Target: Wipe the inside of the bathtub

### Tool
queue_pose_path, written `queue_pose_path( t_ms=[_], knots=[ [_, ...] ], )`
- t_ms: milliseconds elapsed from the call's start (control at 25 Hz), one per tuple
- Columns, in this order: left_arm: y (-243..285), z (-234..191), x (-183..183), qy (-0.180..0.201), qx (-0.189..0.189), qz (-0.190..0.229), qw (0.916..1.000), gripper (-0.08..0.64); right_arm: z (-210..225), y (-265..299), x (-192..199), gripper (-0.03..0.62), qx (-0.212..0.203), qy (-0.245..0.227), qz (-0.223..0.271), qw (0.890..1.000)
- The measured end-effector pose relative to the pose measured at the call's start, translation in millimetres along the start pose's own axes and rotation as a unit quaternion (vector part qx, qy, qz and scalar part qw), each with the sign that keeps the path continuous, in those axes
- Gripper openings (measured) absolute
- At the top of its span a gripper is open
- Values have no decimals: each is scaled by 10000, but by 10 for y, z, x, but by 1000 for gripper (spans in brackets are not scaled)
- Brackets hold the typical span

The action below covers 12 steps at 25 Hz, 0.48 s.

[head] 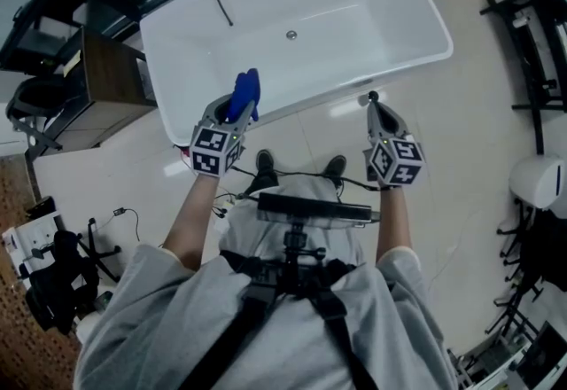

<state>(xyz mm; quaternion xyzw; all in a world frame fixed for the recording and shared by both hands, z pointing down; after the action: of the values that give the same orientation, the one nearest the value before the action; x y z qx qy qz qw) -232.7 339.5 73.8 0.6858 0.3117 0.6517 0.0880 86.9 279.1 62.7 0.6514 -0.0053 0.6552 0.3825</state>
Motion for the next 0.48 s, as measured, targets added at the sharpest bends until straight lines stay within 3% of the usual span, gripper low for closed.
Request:
queue_pose_path(
  t_ms=[480],
  knots=[
    [33, 91, -15, -27, 23, -25, 10000, 120, 46, 41, 5, 8, -121, -127, -131, 9998]
  ],
)
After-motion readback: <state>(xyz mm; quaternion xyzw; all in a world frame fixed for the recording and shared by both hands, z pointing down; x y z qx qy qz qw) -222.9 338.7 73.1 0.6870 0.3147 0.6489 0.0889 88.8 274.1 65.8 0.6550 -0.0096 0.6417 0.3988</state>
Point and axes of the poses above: the fingertips, and each gripper's own axes: y forward along the fingers, z to its right, x out of its underside, the point moved 4 cm from there along -y, backward along the fingers, and after that the axes turned 5 degrees about -y, right-handed, at the moved point
